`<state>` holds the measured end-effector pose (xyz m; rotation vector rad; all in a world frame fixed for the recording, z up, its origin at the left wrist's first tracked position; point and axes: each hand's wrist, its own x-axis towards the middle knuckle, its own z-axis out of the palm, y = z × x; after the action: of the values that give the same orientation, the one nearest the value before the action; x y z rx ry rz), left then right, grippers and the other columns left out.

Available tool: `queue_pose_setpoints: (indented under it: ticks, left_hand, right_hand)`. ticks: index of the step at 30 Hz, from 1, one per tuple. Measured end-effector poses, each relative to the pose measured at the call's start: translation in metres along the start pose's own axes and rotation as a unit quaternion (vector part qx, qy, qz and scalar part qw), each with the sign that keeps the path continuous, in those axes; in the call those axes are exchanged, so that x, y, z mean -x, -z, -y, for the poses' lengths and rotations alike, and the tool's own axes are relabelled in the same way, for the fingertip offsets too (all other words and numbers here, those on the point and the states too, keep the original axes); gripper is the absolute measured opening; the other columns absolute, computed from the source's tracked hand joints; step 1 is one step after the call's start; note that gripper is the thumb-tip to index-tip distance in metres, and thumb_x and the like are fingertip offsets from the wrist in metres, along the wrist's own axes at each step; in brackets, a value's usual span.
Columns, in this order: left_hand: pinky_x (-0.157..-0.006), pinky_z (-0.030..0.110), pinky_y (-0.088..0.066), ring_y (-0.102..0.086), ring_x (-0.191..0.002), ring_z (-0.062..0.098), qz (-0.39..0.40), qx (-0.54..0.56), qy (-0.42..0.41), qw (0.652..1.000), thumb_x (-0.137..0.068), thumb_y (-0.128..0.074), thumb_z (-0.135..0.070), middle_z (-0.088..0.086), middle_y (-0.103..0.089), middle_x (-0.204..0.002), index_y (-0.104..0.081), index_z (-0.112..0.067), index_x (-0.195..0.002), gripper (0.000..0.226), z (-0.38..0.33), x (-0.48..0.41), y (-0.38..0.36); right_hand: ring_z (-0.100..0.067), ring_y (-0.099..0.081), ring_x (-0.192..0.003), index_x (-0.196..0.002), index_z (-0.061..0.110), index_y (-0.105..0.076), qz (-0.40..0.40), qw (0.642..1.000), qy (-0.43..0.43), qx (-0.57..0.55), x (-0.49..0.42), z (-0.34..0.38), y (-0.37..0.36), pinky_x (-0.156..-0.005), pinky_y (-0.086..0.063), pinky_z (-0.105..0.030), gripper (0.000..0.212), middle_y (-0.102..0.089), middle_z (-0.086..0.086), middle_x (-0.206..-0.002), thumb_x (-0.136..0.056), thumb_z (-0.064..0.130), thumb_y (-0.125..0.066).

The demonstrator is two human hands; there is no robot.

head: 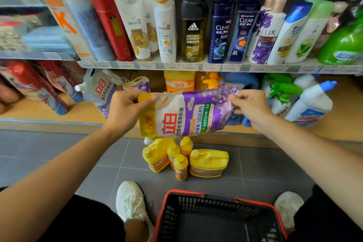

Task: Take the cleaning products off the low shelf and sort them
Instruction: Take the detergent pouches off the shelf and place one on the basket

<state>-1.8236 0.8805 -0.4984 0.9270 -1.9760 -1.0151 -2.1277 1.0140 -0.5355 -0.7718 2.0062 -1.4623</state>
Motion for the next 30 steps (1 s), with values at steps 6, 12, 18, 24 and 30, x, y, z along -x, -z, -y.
queue_pose_setpoints:
  ticks: [6, 12, 18, 24, 30]
  left_hand:
    - [-0.056, 0.042, -0.057, -0.070, -0.066, 0.026, -0.107, -0.018, -0.028, 0.994, -0.090, -0.074, -0.035, 0.006, -0.072, -0.071, -0.074, -0.016, -0.075, 0.024, -0.014, 0.003, 0.042]
    - [-0.050, 0.018, -0.049, -0.064, -0.057, 0.001, -0.090, -0.095, -0.060, 0.990, -0.090, -0.075, -0.032, -0.018, -0.068, -0.063, -0.069, -0.032, -0.069, 0.022, 0.000, 0.012, 0.080]
    - [-0.054, 0.045, -0.057, -0.069, -0.059, 0.015, -0.063, -0.190, -0.002, 0.980, -0.089, -0.072, -0.043, -0.001, -0.074, -0.070, -0.078, -0.017, -0.080, 0.028, 0.043, 0.017, 0.106]
    - [-0.049, 0.035, -0.050, -0.062, -0.058, 0.010, 0.026, -0.349, 0.096, 0.932, -0.089, -0.070, -0.051, -0.007, -0.068, -0.065, -0.073, -0.027, -0.070, 0.031, 0.101, 0.008, 0.102]
    - [-0.062, 0.034, -0.055, -0.065, -0.072, 0.019, 0.148, -0.362, 0.197, 0.899, -0.095, -0.064, -0.044, -0.005, -0.068, -0.075, -0.071, -0.020, -0.074, 0.032, 0.169, 0.020, 0.074]
  right_hand:
    - [-0.022, -0.068, -0.082, -0.122, -0.006, -0.063, 0.129, 0.981, -0.126, -0.073, 0.018, -0.016, -0.071, -0.075, -0.060, -0.030, 0.033, -0.070, -0.018, -0.107, -0.092, 0.008, -0.069]
    - [-0.013, -0.067, -0.094, -0.123, 0.021, -0.063, 0.275, 0.950, 0.008, 0.147, 0.025, -0.027, -0.131, -0.079, -0.055, -0.025, 0.041, -0.069, 0.002, -0.106, -0.085, 0.021, -0.080]
    - [-0.021, -0.067, -0.097, -0.131, 0.014, -0.064, 0.260, 0.905, 0.157, 0.297, -0.009, -0.016, -0.195, -0.087, -0.056, -0.043, 0.052, -0.067, -0.006, -0.122, -0.084, 0.029, -0.080]
    - [-0.022, -0.063, -0.107, -0.141, 0.014, -0.053, 0.194, 0.908, 0.255, 0.269, -0.058, 0.019, -0.269, -0.075, -0.051, -0.024, 0.063, -0.061, -0.008, -0.133, -0.085, 0.025, -0.079]
    - [-0.028, -0.054, -0.131, -0.151, 0.011, -0.041, 0.118, 0.962, 0.144, 0.198, -0.090, 0.021, -0.307, -0.105, -0.049, -0.044, 0.080, -0.050, -0.010, -0.150, -0.084, 0.029, -0.080]
